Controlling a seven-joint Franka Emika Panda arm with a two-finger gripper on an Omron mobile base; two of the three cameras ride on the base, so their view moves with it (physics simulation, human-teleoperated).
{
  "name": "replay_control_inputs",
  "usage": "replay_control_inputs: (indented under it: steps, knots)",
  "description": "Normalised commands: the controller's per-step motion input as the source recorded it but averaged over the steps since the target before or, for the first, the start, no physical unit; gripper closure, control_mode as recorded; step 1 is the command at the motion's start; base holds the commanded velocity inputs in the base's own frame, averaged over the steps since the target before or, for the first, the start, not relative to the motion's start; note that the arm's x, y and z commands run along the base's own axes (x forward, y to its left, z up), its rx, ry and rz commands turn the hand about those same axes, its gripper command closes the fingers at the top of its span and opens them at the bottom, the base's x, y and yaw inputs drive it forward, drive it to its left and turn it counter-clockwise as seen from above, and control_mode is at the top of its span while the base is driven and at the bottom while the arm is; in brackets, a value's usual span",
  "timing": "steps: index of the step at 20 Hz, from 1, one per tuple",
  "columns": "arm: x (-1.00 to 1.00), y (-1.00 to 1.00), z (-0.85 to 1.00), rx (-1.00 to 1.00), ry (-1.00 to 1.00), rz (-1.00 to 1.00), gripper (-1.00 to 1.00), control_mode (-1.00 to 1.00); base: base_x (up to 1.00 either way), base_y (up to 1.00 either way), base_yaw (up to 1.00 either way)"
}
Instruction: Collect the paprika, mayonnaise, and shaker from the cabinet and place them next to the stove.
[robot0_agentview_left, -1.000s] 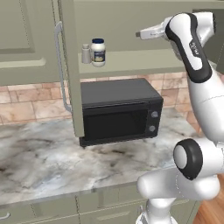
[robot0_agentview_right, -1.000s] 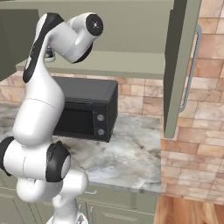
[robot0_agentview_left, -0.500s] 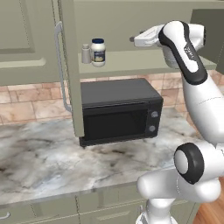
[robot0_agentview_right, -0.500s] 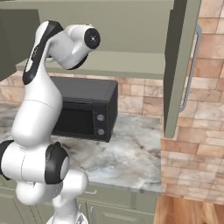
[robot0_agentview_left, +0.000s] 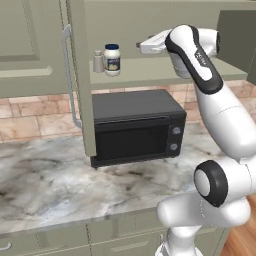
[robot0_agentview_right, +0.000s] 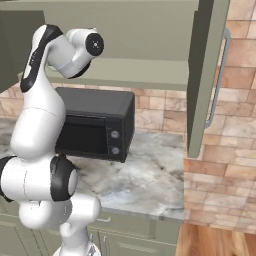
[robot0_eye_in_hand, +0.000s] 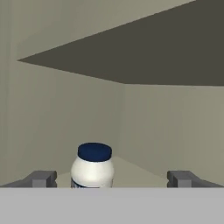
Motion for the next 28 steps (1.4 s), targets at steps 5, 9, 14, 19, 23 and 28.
replay_control_inputs:
  steps: [5,9,14,19,23,28]
  knots:
    - [0.09,0.23,-0.02,0.00,0.00,0.00,-1.00,-1.00,0.00,0.00,0.00]
    - [0.02,0.26,-0.05,0.00,0.00,0.00,-1.00,-1.00,0.00,0.00,0.00]
    - [0.05,0.26,-0.04,0.00,0.02,0.00,-1.00,-1.00,0.00,0.00,0.00]
    - [0.03,0.08,0.00,0.00,0.04,0.00,-1.00,-1.00,0.00,0.00,0.00]
    - [0.00,0.00,-0.03,0.00,0.02,0.00,-1.00,-1.00,0.00,0.00,0.00]
    - [0.00,0.00,-0.03,0.00,0.02,0.00,-1.00,-1.00,0.00,0.00,0.00]
